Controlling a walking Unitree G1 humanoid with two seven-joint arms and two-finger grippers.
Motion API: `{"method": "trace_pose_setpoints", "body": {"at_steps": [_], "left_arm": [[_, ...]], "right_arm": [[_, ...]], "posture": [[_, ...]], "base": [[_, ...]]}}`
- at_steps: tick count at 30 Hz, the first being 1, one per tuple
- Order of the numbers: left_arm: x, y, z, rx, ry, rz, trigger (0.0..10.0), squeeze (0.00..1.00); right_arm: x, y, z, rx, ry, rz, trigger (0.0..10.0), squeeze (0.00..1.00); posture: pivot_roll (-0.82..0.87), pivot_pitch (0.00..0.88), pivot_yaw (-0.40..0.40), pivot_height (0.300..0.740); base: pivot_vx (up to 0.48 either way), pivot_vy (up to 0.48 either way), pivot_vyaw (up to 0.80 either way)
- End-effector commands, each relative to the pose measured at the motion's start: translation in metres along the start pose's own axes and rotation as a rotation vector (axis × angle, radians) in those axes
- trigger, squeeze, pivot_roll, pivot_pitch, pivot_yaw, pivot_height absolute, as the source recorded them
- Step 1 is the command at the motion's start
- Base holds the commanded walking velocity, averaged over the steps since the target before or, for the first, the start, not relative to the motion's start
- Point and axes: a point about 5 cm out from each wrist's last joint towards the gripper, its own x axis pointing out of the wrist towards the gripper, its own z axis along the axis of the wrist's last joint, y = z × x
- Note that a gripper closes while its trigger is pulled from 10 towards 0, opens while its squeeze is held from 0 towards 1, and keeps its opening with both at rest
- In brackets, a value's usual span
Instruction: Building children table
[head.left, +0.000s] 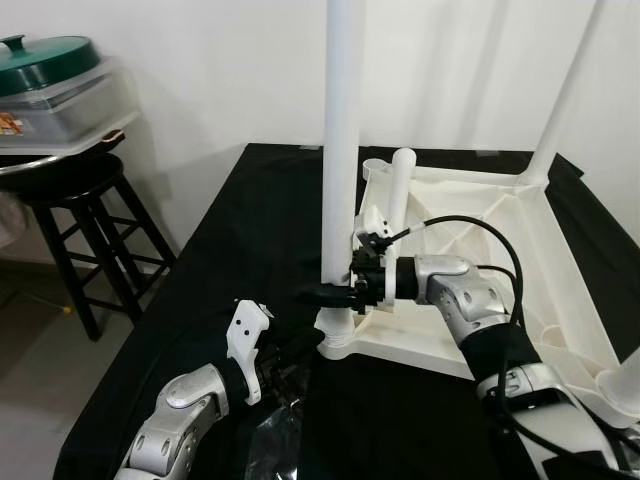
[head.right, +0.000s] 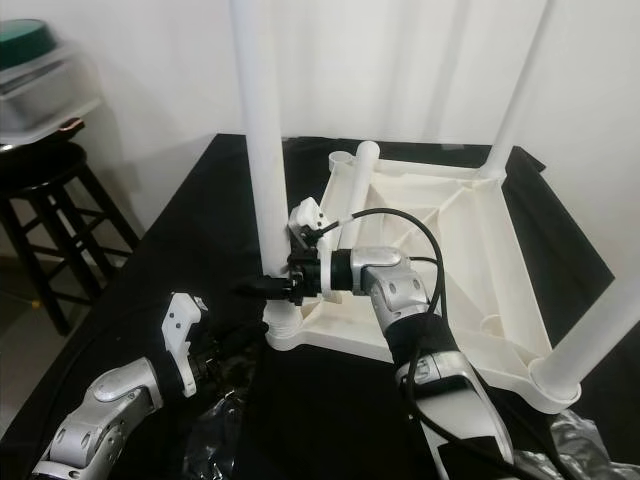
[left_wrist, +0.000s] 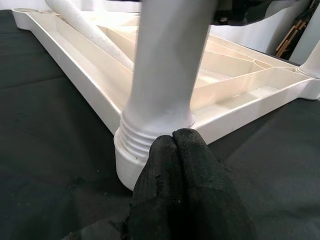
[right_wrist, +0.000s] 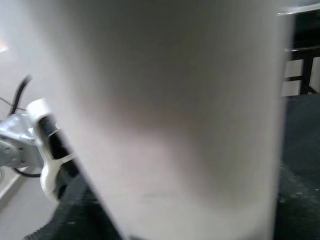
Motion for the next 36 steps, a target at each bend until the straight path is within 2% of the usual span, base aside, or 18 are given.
{"method": "trace_pose_setpoints", "body": {"at_steps": [1,6,13,14,15,16,17,18,21,23,27,28,29,30,31,33,34,36], "left_arm": [[-0.003,0.001,-0.004,-0.009,0.010,0.009,10.0,0.00],[-0.003,0.000,-0.004,-0.011,0.008,0.008,10.0,0.00],[-0.005,0.000,-0.002,-0.013,0.004,0.005,10.0,0.00],[-0.006,0.000,-0.002,-0.013,0.003,0.005,10.0,0.00],[-0.006,0.000,-0.002,-0.013,0.003,0.005,10.0,0.00],[-0.008,0.001,-0.001,-0.013,0.002,0.005,10.0,0.00],[-0.009,0.002,0.000,-0.013,0.001,0.005,10.0,0.00],[-0.009,0.003,0.000,-0.013,0.003,0.004,10.0,0.00],[-0.010,0.003,-0.001,-0.014,0.005,0.003,10.0,0.00],[-0.009,0.003,0.000,-0.014,0.011,-0.008,10.0,0.00],[-0.010,0.004,0.000,-0.014,0.016,-0.010,10.0,0.00],[-0.011,0.004,0.000,-0.014,0.007,0.008,10.0,0.00],[-0.011,0.004,0.000,-0.014,0.007,0.008,10.0,0.00],[-0.012,0.004,0.000,-0.015,0.001,0.017,10.0,0.00],[-0.012,0.004,0.001,-0.015,0.003,0.013,10.0,0.00],[-0.011,0.004,0.001,-0.016,0.006,0.008,10.0,0.00],[-0.011,0.004,0.001,-0.016,0.008,0.003,10.0,0.00],[-0.011,0.004,0.000,-0.017,0.008,0.001,10.0,0.00]], "right_arm": [[0.001,0.002,0.001,0.002,-0.003,0.061,0.0,0.00],[-0.006,0.004,-0.009,0.005,-0.008,0.029,0.0,0.00],[-0.008,0.018,-0.038,0.031,-0.013,-0.173,0.0,0.00],[0.003,0.024,-0.055,0.065,0.000,-0.367,0.0,0.00],[0.003,0.024,-0.055,0.065,0.000,-0.367,0.0,0.00],[0.012,0.031,-0.072,0.192,-0.058,-0.706,0.0,0.00],[0.012,0.038,-0.085,0.308,-0.076,-0.957,0.0,0.00],[0.012,0.038,-0.084,0.294,-0.052,-0.994,0.0,0.00],[0.013,0.036,-0.080,0.258,-0.036,-0.964,0.0,0.00],[0.017,0.038,-0.085,0.208,0.036,-0.869,0.0,0.00],[0.023,0.044,-0.083,0.184,0.038,-0.850,0.0,0.00],[0.022,0.045,-0.081,0.186,0.021,-0.856,0.8,0.00],[0.022,0.045,-0.081,0.186,0.021,-0.856,0.8,0.00],[0.021,0.046,-0.078,0.202,0.009,-0.874,10.0,0.00],[0.021,0.047,-0.071,0.204,-0.013,-0.808,10.0,0.23],[0.022,0.048,-0.065,0.203,-0.026,-0.760,10.0,0.23],[0.023,0.050,-0.057,0.187,-0.042,-0.654,10.0,1.00],[0.021,0.050,-0.044,0.121,-0.055,-0.503,10.0,1.00]], "posture": [[-0.03,0.000,0.000,0.740],[-0.03,0.000,0.002,0.740],[-0.05,0.000,0.001,0.740],[-0.05,0.000,0.000,0.740],[-0.05,0.000,0.000,0.740],[-0.07,0.000,0.011,0.740],[-0.07,0.000,0.011,0.740],[-0.09,0.000,0.031,0.740],[-0.09,0.000,0.031,0.740],[-0.05,0.000,0.008,0.740],[-0.05,0.000,0.008,0.740],[-0.06,0.000,0.018,0.740],[-0.06,0.000,0.018,0.740],[-0.06,0.000,0.020,0.740],[-0.05,0.000,0.025,0.740],[-0.05,0.000,0.026,0.740],[-0.05,0.000,0.025,0.740],[-0.04,0.000,0.027,0.740]], "base": [[0.000,0.000,0.00],[0.000,0.000,0.00],[0.000,0.000,0.00],[0.000,0.000,0.00],[0.000,0.000,0.00],[0.000,0.000,0.00],[0.000,0.000,0.00],[0.000,0.000,0.00],[0.000,0.000,0.00],[0.000,0.000,0.00],[0.000,0.000,0.00],[0.000,0.000,0.00],[0.000,0.000,0.00],[0.000,0.000,0.00],[0.000,0.000,0.00],[0.000,0.000,0.00],[0.000,0.000,0.00],[0.000,0.000,0.00]]}}
